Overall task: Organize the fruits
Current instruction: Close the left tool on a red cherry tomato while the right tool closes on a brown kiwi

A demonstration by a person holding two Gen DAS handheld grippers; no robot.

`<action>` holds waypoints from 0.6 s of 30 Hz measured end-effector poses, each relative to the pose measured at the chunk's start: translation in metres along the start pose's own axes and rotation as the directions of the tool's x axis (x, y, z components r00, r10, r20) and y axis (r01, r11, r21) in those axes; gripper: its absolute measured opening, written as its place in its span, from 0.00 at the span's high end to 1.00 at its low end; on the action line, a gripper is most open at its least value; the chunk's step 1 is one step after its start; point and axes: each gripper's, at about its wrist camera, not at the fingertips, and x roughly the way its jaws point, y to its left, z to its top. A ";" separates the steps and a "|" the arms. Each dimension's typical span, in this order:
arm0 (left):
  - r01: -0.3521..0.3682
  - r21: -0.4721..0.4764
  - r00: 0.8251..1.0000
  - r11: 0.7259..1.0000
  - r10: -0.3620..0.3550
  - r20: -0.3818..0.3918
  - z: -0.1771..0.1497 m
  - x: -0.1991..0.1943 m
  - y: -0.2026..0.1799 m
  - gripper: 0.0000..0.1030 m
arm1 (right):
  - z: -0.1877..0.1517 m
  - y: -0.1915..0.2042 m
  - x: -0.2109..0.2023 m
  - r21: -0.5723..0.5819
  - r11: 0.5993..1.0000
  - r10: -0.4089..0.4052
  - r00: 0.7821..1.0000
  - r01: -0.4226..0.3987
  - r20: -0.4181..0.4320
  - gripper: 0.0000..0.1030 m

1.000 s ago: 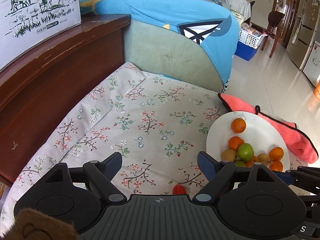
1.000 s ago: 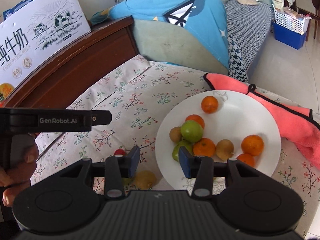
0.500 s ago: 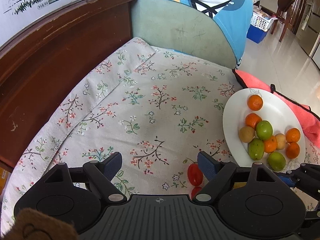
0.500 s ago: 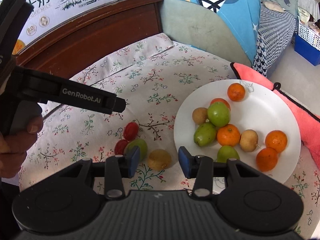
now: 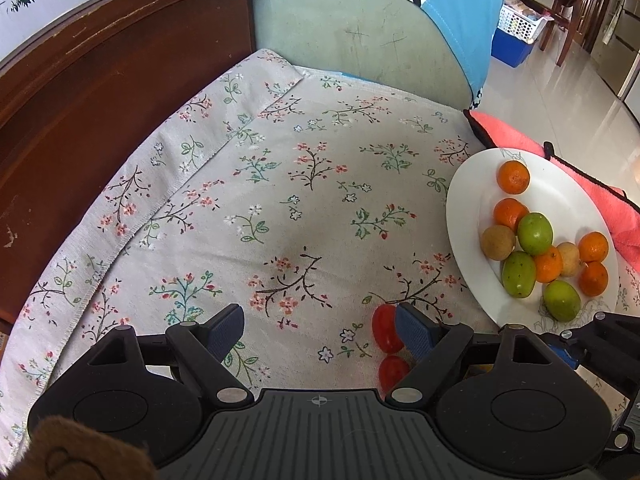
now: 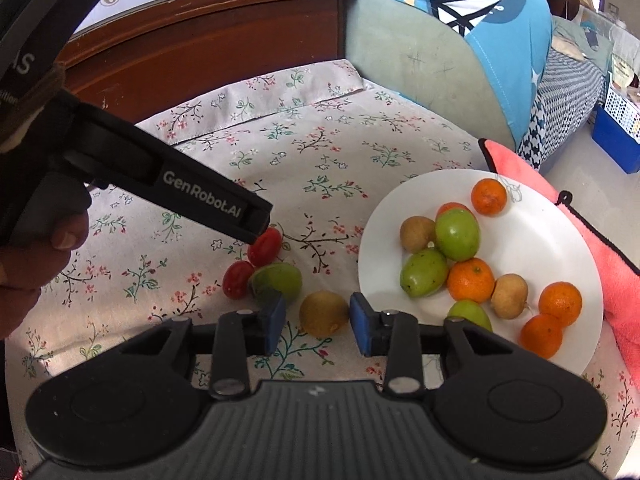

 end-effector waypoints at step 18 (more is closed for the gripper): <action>0.034 -0.002 0.999 0.999 -0.034 -0.016 -0.003 0.016 -0.013 0.27 | 0.008 -0.034 -0.018 0.223 0.975 0.006 1.000 -0.004 -0.008 0.73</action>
